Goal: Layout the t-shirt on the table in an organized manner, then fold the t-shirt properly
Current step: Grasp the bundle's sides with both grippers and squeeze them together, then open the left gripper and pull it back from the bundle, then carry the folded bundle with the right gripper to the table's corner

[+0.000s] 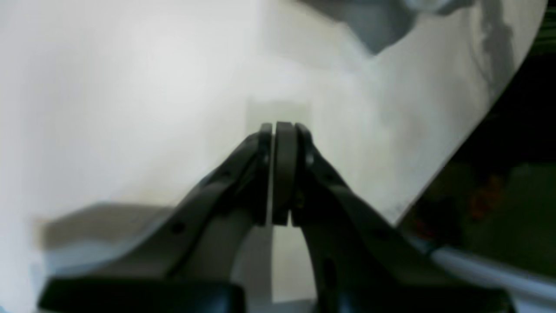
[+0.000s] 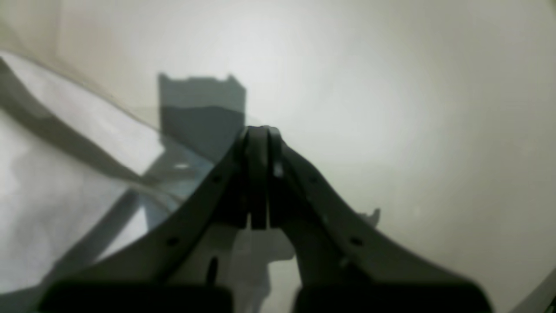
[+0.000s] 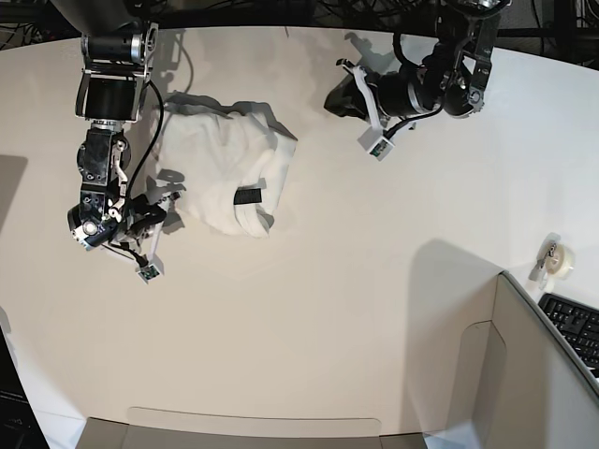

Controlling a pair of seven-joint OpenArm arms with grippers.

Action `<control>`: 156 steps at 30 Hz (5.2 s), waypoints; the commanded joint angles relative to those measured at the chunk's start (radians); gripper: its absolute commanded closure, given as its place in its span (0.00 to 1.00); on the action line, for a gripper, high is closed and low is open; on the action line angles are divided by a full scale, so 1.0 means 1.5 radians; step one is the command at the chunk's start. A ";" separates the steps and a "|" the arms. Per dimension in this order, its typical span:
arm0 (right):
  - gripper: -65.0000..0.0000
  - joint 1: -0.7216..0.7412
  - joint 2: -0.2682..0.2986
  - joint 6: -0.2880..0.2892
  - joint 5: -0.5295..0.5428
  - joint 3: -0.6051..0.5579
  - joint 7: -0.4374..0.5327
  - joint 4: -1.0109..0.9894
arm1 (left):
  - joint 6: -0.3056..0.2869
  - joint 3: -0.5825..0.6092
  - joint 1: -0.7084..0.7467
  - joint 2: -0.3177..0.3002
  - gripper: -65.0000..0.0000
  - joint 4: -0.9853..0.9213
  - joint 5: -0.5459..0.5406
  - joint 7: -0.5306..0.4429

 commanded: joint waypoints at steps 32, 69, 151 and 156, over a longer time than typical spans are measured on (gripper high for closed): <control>1.00 -0.244 -0.003 -0.001 0.014 -0.001 -0.079 0.310 | -0.005 0.134 -0.203 0.086 1.00 -0.189 -0.011 -0.003; 1.00 -0.166 -0.086 -0.001 0.016 0.084 -0.093 0.486 | -0.004 -0.039 -0.222 0.026 1.00 0.047 -0.012 0.055; 1.00 -0.277 0.392 -0.001 0.014 -0.018 0.113 0.031 | -0.004 -0.154 0.020 -0.085 1.00 0.104 -0.011 0.006; 1.00 -0.266 0.412 -0.001 0.014 0.037 0.073 0.097 | -0.004 -0.154 0.019 -0.085 1.00 0.104 -0.011 0.006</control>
